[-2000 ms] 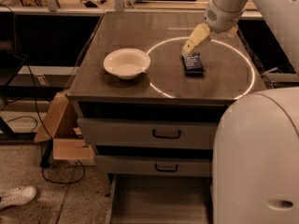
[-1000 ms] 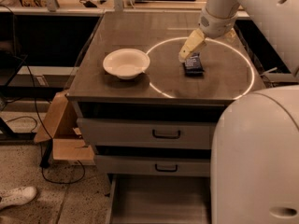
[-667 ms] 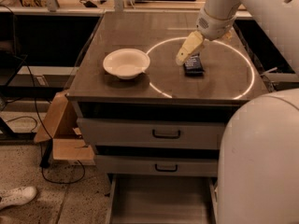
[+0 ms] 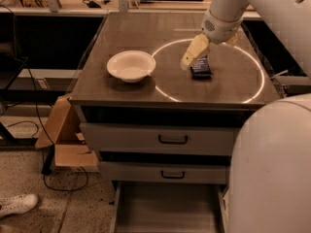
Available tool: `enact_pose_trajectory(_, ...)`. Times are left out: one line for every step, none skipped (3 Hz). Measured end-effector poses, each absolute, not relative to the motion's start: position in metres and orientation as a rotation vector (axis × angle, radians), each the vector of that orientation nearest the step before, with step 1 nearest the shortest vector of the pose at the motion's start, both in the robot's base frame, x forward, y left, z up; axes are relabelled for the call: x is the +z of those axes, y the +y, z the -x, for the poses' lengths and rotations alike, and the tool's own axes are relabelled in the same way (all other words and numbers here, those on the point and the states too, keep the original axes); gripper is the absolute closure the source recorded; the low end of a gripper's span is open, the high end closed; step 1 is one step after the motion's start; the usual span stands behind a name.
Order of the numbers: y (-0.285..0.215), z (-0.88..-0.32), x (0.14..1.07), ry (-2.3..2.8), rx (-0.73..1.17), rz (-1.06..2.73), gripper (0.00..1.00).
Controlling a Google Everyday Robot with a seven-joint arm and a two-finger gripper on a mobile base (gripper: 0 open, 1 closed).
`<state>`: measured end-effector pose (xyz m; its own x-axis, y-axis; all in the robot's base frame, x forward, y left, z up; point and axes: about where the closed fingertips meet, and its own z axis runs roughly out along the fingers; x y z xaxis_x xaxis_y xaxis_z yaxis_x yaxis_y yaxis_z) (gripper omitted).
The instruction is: Place rxbar blueberry into bottom drawer
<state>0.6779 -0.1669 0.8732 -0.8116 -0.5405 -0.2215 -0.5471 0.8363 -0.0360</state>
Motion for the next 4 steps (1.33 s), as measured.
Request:
enact_pose_trajectory(-0.155,-0.692,0.865,2.797,0.034,0.829,0.00)
enact_pose_trajectory(-0.143,-0.714,0.850,2.849,0.003,0.737,0.00)
enact_pose_trajectory(-0.139,-0.722,0.843,2.889,-0.006,0.684,0.00)
enact_pose_trajectory(-0.144,-0.724,0.839,2.895,0.001,0.671,0.00)
